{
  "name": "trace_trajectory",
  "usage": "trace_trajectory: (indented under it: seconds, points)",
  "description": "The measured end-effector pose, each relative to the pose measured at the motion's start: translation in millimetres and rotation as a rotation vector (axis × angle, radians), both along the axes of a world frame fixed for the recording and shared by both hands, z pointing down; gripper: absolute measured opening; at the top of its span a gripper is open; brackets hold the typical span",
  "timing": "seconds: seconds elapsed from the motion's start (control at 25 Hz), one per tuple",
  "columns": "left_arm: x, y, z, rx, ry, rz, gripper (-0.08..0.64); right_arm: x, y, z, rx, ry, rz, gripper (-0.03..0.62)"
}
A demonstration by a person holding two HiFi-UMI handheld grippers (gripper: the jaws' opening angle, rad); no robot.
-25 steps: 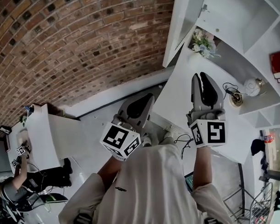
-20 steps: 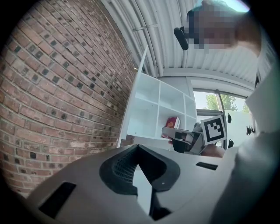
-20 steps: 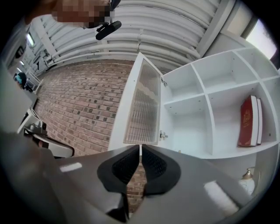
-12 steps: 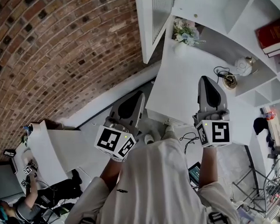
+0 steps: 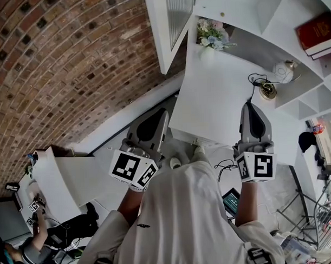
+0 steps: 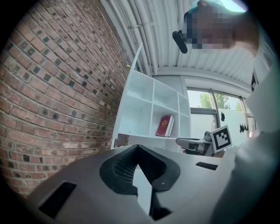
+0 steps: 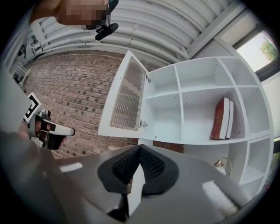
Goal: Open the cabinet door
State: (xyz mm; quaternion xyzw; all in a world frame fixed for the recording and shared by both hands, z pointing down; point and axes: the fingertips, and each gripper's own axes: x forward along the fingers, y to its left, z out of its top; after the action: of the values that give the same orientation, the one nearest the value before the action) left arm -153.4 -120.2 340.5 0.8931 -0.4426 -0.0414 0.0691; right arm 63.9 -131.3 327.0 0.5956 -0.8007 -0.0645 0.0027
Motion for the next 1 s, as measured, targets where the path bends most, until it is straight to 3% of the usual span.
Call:
trace_trajectory:
  seconds: [0.36, 1.0]
  points:
    - [8, -1, -2, 0.005, 0.004, 0.008, 0.009, 2, 8, 9, -0.030, -0.120, 0.030, 0.011]
    - [10, -4, 1, -0.012, 0.008, 0.015, 0.009, -8, 12, 5, -0.027, -0.090, 0.008, 0.011]
